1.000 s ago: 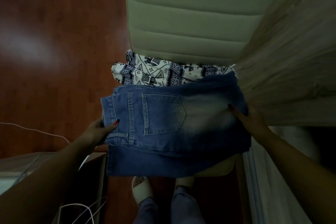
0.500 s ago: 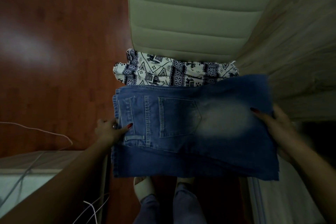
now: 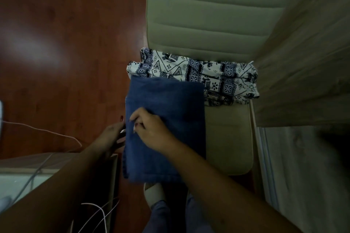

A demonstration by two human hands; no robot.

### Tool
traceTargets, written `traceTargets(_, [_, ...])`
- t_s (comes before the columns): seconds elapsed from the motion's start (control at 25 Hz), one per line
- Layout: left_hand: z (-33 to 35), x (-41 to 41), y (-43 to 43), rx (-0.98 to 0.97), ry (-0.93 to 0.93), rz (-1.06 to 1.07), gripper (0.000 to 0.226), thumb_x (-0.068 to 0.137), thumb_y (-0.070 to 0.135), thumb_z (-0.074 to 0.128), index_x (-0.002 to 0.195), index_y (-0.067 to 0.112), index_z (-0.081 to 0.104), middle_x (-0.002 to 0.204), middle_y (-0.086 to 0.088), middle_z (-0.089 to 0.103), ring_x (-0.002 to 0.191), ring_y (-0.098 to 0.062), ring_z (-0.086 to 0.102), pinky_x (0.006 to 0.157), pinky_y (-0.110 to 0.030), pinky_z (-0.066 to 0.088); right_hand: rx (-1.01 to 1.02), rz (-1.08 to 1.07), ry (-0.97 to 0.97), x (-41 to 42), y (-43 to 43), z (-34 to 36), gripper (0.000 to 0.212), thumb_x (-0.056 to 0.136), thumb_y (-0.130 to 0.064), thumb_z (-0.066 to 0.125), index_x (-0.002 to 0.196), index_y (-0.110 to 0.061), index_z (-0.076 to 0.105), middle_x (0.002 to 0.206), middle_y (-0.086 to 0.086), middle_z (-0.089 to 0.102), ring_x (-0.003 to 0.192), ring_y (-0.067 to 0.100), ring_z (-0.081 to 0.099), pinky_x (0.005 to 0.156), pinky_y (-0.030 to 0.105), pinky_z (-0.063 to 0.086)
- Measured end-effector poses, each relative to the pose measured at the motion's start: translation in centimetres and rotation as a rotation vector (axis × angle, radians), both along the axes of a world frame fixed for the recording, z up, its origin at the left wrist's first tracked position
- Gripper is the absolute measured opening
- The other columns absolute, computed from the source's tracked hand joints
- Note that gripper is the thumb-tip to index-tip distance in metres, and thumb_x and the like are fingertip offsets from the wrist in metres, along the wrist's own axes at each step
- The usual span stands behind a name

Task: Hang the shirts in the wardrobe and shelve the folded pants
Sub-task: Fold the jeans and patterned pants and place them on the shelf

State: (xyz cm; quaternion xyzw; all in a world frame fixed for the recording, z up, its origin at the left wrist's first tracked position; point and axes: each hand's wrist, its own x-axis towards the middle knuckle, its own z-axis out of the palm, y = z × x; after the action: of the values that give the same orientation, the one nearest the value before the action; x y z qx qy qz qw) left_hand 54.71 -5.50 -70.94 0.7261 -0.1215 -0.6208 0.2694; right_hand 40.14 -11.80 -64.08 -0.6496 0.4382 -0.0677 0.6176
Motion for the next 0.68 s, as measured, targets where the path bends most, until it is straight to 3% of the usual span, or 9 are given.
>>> traceTargets(0.12, [0.2,-0.2,0.1,-0.058,0.005,0.046,0.041,0.094,0.050,0.043,0.116,0.019,0.058,0.117,0.003,0.064,0.110,-0.016,0.059,0.090,-0.036,0.046,-0.114,-0.030,0.024,-1.9,0.8,-2.3,0.028,0.085,0.006,0.045,0.110,0.000,0.058,0.115,0.019,0.058,0.105,0.030,0.056,0.088,0.033,0.046])
traceTargets(0.24, [0.3,-1.1,0.0,-0.162,-0.082,0.039,0.045,0.083,0.052,0.060,0.117,0.023,0.051,0.125,0.004,0.056,0.112,-0.018,0.059,0.081,-0.036,0.052,-0.398,-0.392,0.180,-7.3,1.5,-4.1,0.027,0.080,-0.003,0.050,0.106,-0.006,0.058,0.114,0.013,0.053,0.107,0.027,0.050,0.094,0.036,0.043])
traceTargets(0.32, [0.0,-1.7,-0.1,-0.190,-0.184,0.046,0.046,0.076,0.050,0.069,0.109,0.023,0.053,0.119,0.007,0.057,0.110,-0.018,0.059,0.087,-0.043,0.054,-0.469,-0.604,0.351,-10.6,1.8,-5.4,0.033,0.081,-0.013,0.062,0.112,-0.008,0.051,0.119,0.011,0.047,0.109,0.025,0.046,0.092,0.038,0.044])
traceTargets(0.4, [-0.2,-2.1,-0.7,-0.197,-0.291,0.025,0.046,0.075,0.048,0.072,0.106,0.019,0.052,0.111,0.010,0.059,0.103,-0.016,0.061,0.090,-0.044,0.053,-0.221,-0.712,0.371,-12.0,1.6,-6.0,0.046,0.080,-0.028,0.071,0.114,-0.011,0.044,0.118,0.007,0.047,0.106,0.021,0.049,0.085,0.033,0.047])
traceTargets(0.48, [-0.1,-2.5,-1.5,-0.149,-0.372,-0.065,0.047,0.081,0.042,0.069,0.111,0.010,0.051,0.111,0.002,0.061,0.097,-0.018,0.060,0.086,-0.038,0.051,0.128,-0.681,0.256,-12.1,1.3,-6.1,0.047,0.081,-0.038,0.069,0.113,-0.018,0.041,0.110,-0.001,0.052,0.091,0.012,0.056,0.072,0.022,0.048])
traceTargets(0.6, [0.1,-3.7,-1.7,-0.115,-0.478,-0.176,0.045,0.089,0.038,0.060,0.119,0.005,0.054,0.113,-0.011,0.063,0.101,-0.028,0.060,0.085,-0.036,0.047,0.090,-0.615,0.165,-13.1,0.5,-5.9,0.031,0.086,-0.038,0.063,0.107,-0.025,0.043,0.101,-0.009,0.058,0.082,-0.002,0.056,0.061,0.012,0.046])
traceTargets(0.68, [0.2,-5.2,-0.7,-0.180,-0.469,-0.134,0.037,0.092,0.032,0.056,0.119,0.007,0.054,0.110,-0.008,0.062,0.099,-0.026,0.059,0.085,-0.034,0.045,0.015,-0.565,0.136,-14.7,-0.5,-5.7,0.026,0.088,-0.038,0.059,0.108,-0.028,0.046,0.097,-0.015,0.059,0.084,-0.003,0.058,0.060,0.008,0.047])
